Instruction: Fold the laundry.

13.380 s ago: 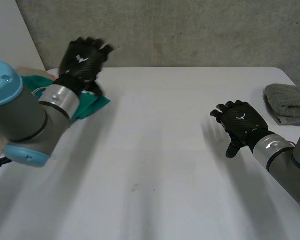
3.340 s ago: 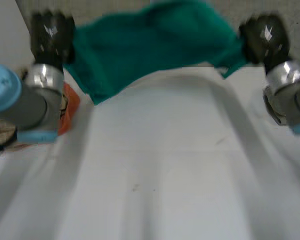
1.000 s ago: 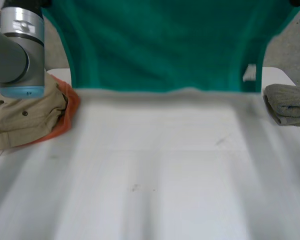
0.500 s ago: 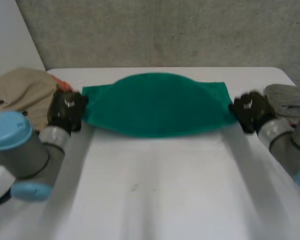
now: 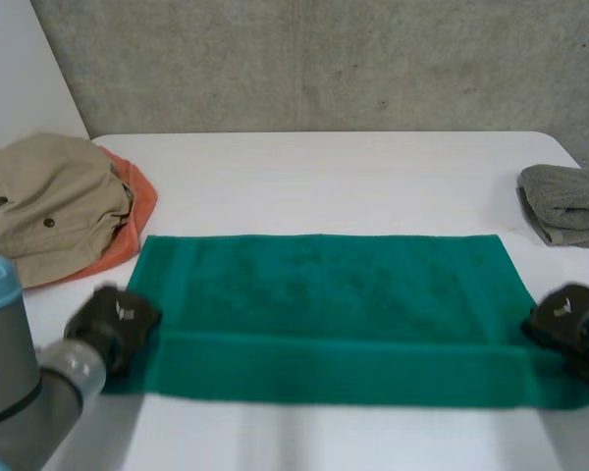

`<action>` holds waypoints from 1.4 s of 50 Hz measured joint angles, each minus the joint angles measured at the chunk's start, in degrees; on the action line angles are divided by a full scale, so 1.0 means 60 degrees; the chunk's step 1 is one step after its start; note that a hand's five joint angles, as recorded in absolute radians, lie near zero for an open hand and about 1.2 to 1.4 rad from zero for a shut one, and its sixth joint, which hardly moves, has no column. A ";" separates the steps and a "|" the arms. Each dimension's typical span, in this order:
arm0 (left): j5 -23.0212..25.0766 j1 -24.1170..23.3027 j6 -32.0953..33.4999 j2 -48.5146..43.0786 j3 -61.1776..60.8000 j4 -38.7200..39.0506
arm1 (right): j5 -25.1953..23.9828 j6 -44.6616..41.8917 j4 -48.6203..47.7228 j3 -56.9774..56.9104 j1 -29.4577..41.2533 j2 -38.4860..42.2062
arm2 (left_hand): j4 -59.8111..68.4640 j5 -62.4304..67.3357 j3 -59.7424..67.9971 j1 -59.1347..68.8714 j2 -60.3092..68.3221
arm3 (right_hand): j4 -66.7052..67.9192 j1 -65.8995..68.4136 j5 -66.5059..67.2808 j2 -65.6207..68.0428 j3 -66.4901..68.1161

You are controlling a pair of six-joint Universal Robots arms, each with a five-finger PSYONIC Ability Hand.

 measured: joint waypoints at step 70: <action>-0.0710 -0.1381 -0.1379 -0.3071 0.2732 0.4536 | 0.0799 0.4945 -0.4569 -0.1854 0.0632 0.3210 | -0.9516 -0.8892 -0.9367 -0.8889 -0.9489 | -0.0004 -0.0158 -0.0228 -0.0005 -0.0013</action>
